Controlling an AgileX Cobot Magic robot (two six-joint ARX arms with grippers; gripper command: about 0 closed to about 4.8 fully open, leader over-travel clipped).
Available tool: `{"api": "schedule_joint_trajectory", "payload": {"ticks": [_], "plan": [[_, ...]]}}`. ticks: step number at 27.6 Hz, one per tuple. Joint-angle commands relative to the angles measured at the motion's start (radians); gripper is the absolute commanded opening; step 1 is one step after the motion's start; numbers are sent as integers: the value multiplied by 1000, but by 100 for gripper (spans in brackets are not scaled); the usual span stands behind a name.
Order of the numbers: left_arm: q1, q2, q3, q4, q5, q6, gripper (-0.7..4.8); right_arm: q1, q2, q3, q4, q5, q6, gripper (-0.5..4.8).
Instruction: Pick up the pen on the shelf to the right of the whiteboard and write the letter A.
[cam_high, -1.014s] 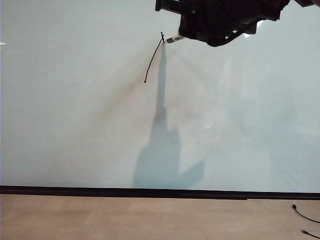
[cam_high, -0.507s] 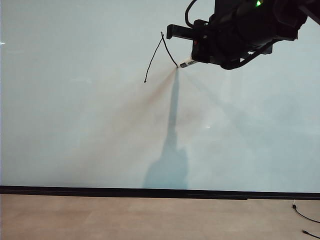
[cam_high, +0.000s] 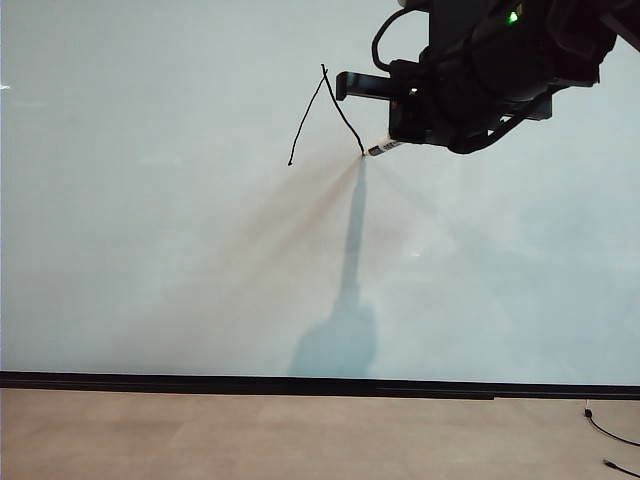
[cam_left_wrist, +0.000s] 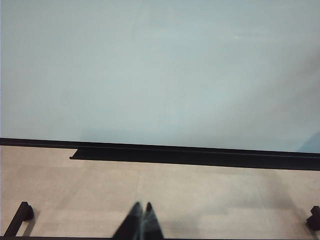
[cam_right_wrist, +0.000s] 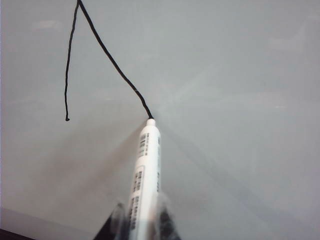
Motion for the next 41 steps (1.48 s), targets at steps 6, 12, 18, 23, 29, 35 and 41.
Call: {"api": "schedule_joint_trajectory", "payload": {"ticks": [6,12,18,23,29,35,41], "plan": [[0,0,2,6,1,4,-4,15,-2,2,-10,67,3,-5],[0,0,2,6,1,4,-5,156,-71,0,13,69,-34,-5],[0,0,2,6,1,4,-4,187,-74,54,18,45,-160,-5],[0,0,2,6,1,4,-4,109,-5,141,-39,-72,-181,-5],[0,0,2,6,2,4,-5,67,31,184,-72,-109,-181,-5],[0,0,2,6,1,4,-5,62,42,196,-85,-74,-180,-5],[0,0,2,6,1,4,-4,68,6,193,-131,-5,-185,-5]]}}
